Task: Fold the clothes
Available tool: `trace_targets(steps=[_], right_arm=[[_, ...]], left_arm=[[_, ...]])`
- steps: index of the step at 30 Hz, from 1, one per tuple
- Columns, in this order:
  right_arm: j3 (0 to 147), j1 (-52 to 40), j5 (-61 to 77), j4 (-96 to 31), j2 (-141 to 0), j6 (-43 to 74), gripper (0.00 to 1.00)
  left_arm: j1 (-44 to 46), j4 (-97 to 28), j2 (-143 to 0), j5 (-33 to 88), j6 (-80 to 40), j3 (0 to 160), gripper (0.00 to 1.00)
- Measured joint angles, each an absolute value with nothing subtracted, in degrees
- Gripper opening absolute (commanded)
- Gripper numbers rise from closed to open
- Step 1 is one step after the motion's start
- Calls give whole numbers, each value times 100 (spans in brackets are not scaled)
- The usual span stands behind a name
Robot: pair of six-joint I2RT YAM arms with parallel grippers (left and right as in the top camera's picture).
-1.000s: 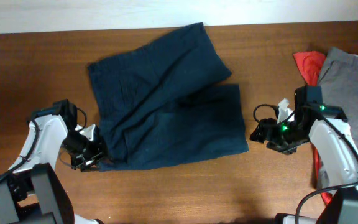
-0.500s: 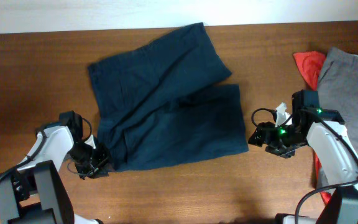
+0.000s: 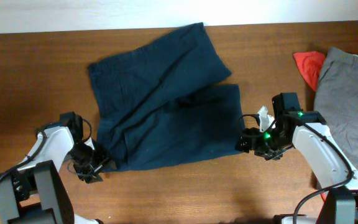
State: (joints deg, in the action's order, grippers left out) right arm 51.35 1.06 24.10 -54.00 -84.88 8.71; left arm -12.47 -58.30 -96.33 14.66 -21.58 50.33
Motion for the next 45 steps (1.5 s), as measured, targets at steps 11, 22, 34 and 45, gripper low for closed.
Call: trace_targets(steps=[11,22,34,45], right_arm=[[5022,106,2379,-5048,-8488,1033,77],[4123,106,2344,-4069,-8698,1337,72],[3658,106,3124,-2735,-8943,1396,4],[4093,91,2550,-4735,-7522,1461,4]], left_arm=[[-1245,-5533,-9633,1212,-2473,5033,0],[-1245,-5590,-9633,1173,-2443,5033,1],[-1245,-5590,-9633,1153,-2338,5033,0],[-1245,-6488,-9415,1201,-1988,5380,0]])
